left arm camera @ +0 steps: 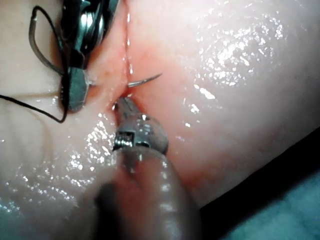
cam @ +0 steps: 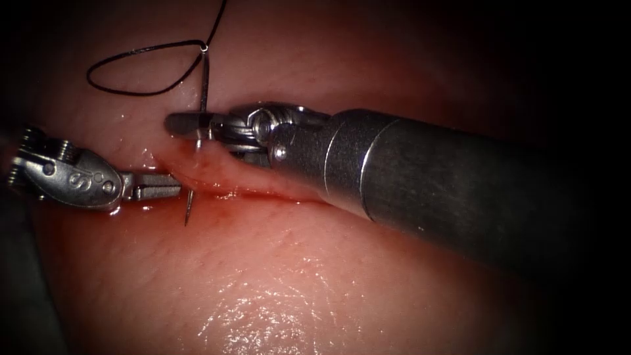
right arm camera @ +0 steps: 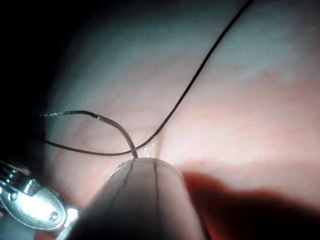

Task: Wound Closure
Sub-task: Use the right gripper to insert the needle through the top of the skin

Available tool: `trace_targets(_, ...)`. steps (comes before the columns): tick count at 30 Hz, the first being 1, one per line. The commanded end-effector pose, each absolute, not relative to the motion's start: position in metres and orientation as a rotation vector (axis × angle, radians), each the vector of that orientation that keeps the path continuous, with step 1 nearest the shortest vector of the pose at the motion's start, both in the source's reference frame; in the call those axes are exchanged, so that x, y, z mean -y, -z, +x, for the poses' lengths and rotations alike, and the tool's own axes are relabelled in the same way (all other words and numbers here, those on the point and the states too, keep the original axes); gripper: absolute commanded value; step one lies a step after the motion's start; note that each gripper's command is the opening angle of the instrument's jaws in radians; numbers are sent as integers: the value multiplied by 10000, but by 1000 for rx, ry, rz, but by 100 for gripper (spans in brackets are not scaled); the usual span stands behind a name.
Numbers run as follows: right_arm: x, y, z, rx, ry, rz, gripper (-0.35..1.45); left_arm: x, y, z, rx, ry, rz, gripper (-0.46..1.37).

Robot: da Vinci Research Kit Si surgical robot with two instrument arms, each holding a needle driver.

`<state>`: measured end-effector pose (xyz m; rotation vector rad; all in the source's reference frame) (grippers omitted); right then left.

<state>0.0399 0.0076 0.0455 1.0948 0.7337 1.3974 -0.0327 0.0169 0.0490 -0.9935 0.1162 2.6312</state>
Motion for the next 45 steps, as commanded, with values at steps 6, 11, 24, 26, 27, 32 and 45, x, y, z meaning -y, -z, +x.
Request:
trace_targets(6,-66,-452,400,-728,-1387,1094,-35,-169,-490,-328,-109,-2633,-995,-35)
trace_targets(11,-65,-452,400,-734,-1384,1098,-35,-169,-490,-328,-109,-2633,-995,-35)
trace_targets(24,-112,-478,384,-1101,-1367,799,121,-169,-490,-329,-110,-2632,-994,-35)
trace_targets(26,-120,-481,379,-1129,-1350,752,128,-169,-489,-329,-110,-2632,-994,-35)
trace_targets(27,-125,-483,376,-1135,-1343,725,134,-169,-489,-329,-110,-2632,-994,-35)
trace_targets(32,-146,-492,360,-1155,-1324,631,142,-169,-489,-329,-110,-2632,-994,-35)
trace_targets(45,-195,-495,331,-1237,-1275,516,144,-169,-489,-328,-110,-2632,-994,-35)
